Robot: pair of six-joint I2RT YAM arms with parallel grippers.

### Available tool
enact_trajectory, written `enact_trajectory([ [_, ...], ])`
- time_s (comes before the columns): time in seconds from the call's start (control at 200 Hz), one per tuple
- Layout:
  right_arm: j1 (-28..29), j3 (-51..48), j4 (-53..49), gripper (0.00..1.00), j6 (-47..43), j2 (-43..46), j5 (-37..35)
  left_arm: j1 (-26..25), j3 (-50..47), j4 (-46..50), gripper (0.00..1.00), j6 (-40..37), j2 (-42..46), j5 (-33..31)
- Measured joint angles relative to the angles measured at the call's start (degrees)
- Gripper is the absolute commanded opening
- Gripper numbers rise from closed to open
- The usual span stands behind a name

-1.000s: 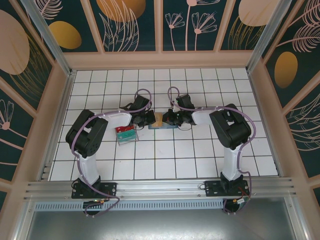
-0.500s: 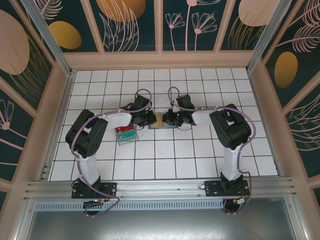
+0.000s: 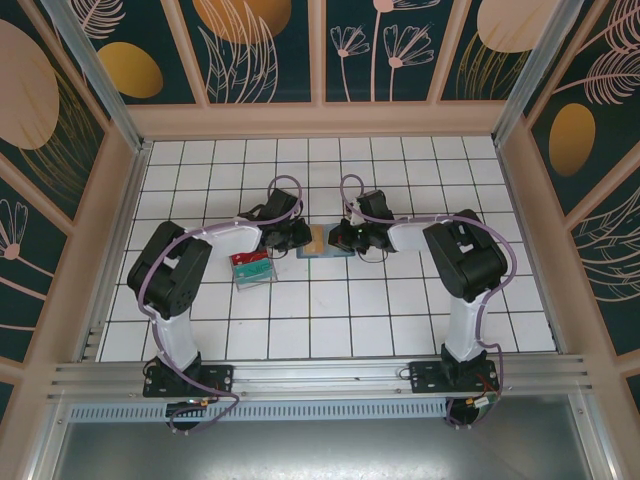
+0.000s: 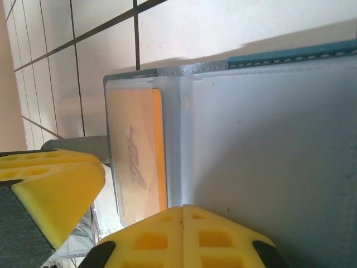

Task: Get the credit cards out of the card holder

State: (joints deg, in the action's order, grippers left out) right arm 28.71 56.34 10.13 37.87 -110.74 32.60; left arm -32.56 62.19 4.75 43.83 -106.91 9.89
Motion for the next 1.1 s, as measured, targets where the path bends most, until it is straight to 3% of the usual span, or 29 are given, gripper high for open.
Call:
enact_trajectory([
  [0.611, 1.68, 3.26, -2.43, 0.24, -1.55, 0.00, -1.16, 0.33, -0.07, 1.73, 0.12, 0.39, -0.15, -1.31],
  [1.101, 1.68, 3.48, -3.06, 0.23, -1.53, -0.81, -1.27, 0.37, -0.39, 0.57, 0.13, 0.42, -1.49, 0.44],
])
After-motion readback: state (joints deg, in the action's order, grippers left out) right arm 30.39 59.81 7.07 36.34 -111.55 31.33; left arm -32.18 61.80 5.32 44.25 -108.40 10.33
